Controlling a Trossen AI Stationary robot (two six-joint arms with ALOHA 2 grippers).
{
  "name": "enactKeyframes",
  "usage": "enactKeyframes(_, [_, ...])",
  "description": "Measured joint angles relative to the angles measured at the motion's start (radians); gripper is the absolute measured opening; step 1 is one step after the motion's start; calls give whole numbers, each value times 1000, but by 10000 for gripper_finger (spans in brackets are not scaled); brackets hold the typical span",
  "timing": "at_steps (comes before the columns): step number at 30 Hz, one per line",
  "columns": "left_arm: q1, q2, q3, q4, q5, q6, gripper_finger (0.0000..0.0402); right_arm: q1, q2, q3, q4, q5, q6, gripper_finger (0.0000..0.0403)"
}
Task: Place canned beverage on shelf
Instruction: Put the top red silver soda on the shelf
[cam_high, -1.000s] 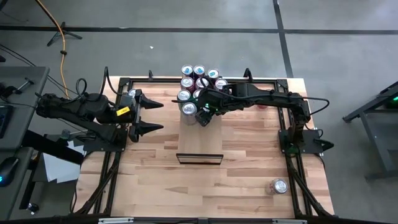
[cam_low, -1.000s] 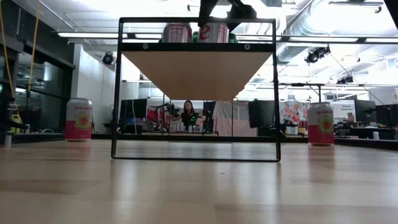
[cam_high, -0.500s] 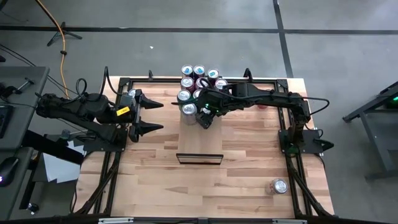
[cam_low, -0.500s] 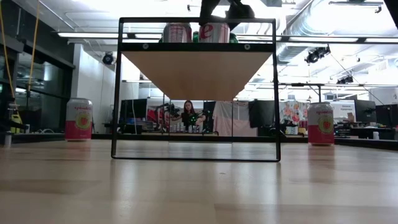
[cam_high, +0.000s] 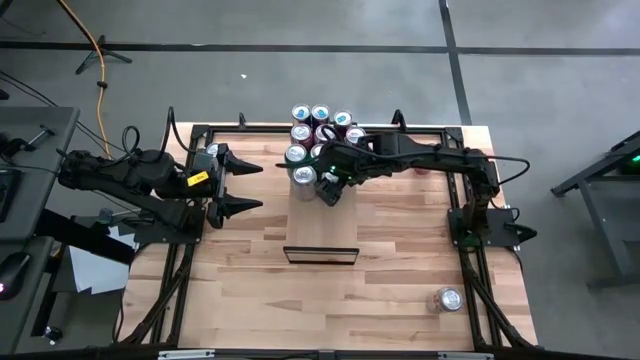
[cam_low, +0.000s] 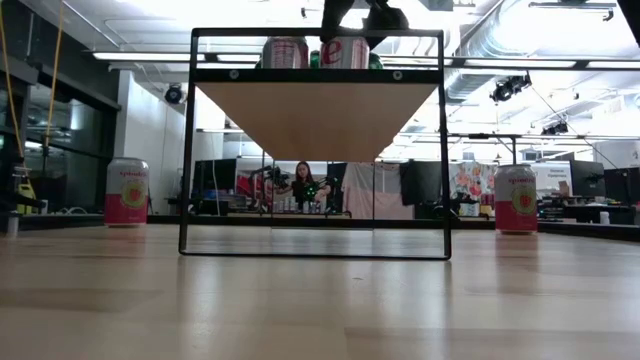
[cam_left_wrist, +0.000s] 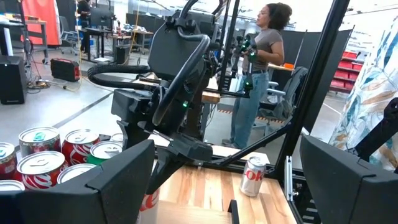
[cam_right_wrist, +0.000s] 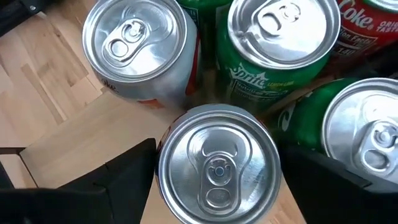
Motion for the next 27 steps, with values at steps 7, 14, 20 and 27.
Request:
enactKeyframes(7, [0,0,0,0,0,0,333,0,-2,10,-3,-7,-49,383])
enactKeyframes(14, [0,0,0,0,0,0,333,-21,-2,130,-19,-43,-214,395])
enactKeyframes(20, [0,0,0,0,0,-25,333,-43,-2,265,-38,-30,-366,394])
enactKeyframes(27, [0,0,0,0,0,-38,333,-59,-20,250,12,-41,-520,394])
